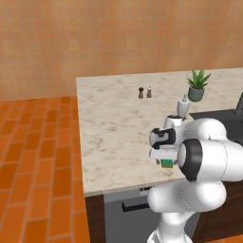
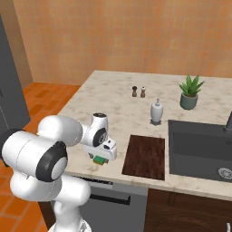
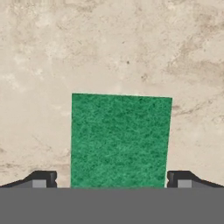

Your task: Pick up the sponge from the counter and clean the cutting board by briefly scrubbing or pressing down on the cutting board. Once finished, release the sponge.

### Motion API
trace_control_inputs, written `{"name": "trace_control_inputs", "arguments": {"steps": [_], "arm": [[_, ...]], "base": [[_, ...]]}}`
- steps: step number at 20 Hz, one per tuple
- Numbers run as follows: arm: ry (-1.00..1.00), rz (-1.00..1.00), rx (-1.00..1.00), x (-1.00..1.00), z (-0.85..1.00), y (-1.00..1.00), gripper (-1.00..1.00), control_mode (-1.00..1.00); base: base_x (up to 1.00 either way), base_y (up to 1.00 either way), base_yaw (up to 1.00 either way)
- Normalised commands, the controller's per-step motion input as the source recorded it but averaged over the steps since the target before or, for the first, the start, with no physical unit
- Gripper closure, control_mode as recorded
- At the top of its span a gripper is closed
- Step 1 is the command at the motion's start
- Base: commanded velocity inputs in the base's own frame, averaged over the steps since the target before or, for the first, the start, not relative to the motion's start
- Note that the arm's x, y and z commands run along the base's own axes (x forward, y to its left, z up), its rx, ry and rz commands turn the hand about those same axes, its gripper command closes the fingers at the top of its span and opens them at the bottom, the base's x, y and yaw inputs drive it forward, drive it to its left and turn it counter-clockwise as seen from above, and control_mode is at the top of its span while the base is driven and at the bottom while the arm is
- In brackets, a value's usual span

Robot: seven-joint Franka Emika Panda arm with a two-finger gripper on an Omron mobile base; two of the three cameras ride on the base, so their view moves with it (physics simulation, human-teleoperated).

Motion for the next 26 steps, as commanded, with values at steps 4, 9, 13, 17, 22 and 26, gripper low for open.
{"name": "trace_control_inputs", "arguments": {"steps": [4, 9, 13, 17, 22, 26], "arm": [[0.02, 0.00, 0.00, 0.00, -0.04, 0.00, -1.00, -1.00], [0.00, 0.00, 0.00, 0.00, 0.00, 0.00, 1.00, -1.00], [0.02, 0.00, 0.00, 0.01, -0.02, 0.00, 1.00, -1.00], [0.01, 0.00, 0.00, 0.00, -0.01, 0.00, 1.00, -1.00], [0.00, 0.00, 0.02, 0.00, 0.21, -0.28, 1.00, -1.00], [-0.03, 0.00, 0.01, 0.00, 0.58, -0.53, 1.00, -1.00]], "base": [[0.00, 0.00, 0.00], [0.00, 0.00, 0.00], [0.00, 0.00, 0.00], [0.00, 0.00, 0.00], [0.00, 0.00, 0.00], [0.00, 0.00, 0.00]]}}
